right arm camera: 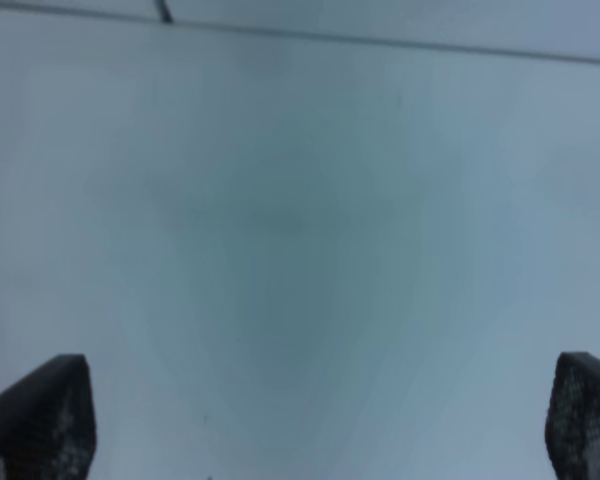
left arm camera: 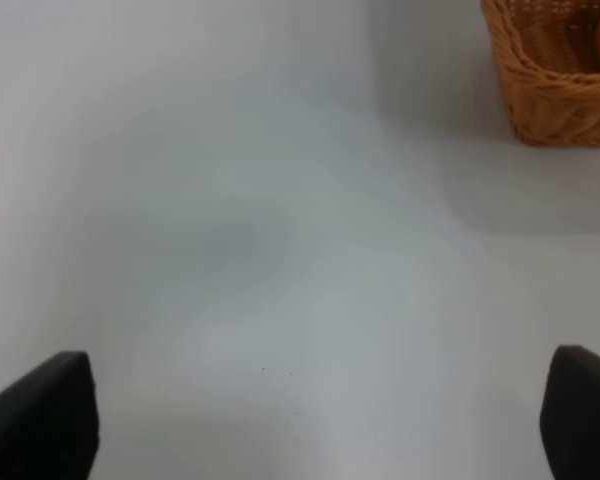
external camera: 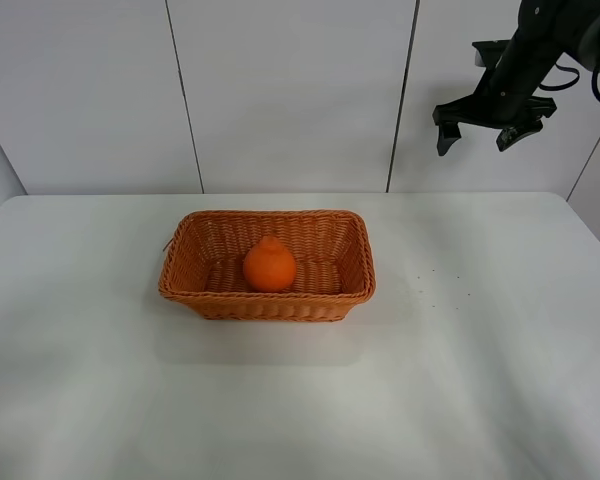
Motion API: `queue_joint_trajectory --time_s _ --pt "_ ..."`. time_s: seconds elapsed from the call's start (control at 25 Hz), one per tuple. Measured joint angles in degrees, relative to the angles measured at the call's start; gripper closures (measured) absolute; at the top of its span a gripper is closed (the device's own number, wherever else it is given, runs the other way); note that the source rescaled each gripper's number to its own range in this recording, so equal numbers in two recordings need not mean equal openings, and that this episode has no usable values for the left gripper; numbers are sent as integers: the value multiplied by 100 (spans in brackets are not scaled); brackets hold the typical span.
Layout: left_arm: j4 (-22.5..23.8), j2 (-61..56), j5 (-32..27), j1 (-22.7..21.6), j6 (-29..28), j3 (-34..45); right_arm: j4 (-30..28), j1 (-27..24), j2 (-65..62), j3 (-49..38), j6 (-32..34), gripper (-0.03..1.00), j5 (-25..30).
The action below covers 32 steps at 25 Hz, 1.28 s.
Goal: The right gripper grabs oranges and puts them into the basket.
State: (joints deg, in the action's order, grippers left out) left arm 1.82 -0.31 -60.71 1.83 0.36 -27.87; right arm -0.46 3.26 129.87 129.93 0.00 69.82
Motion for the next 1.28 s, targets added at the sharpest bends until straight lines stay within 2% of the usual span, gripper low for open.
queue_joint_trajectory --time_s 0.2,0.4,0.8,0.96,1.08,1.28 --pt "0 0 0 0 0 0 46 0 -616 -892 0 -3 -10" --pt "0 0 0 0 0 0 90 0 -1648 -2403 0 -3 -17" --pt "0 0 0 0 0 0 110 0 -4742 -6749 0 -1 -8" --pt "0 0 0 0 0 0 110 0 -6202 -8129 0 -1 -15" --pt "0 0 0 0 0 0 110 0 -7377 -8986 -99 -1 -322" --pt "0 0 0 0 0 0 110 0 -9555 -9788 -270 -1 -1080"
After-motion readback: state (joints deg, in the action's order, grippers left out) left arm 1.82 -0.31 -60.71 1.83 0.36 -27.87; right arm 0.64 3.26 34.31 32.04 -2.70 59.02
